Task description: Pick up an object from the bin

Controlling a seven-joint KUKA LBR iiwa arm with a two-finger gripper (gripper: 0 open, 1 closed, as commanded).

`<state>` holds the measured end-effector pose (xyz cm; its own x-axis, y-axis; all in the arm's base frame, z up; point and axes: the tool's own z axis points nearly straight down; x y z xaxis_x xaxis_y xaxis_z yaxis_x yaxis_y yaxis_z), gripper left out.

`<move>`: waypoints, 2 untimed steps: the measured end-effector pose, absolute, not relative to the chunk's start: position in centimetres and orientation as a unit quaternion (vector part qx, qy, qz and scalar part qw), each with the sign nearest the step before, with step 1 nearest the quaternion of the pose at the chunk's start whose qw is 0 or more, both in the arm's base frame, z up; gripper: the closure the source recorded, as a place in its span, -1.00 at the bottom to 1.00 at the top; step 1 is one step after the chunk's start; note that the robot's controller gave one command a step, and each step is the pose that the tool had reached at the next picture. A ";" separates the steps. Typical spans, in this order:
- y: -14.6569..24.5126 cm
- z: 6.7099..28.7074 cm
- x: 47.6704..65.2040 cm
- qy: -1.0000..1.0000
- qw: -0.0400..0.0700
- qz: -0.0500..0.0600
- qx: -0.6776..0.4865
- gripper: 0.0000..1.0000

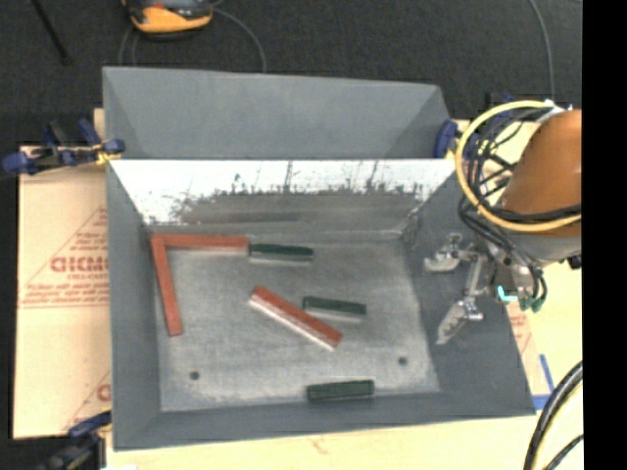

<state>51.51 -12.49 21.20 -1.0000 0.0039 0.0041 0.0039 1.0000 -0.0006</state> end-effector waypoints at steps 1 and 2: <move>-12.5 21.6 51.7 -1.000 -0.002 0.001 0.000 -1.00; -10.8 16.1 52.5 -1.000 -0.005 0.002 0.001 -1.00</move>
Offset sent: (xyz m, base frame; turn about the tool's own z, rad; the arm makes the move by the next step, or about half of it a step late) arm 0.0189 0.0466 -0.1420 -0.0132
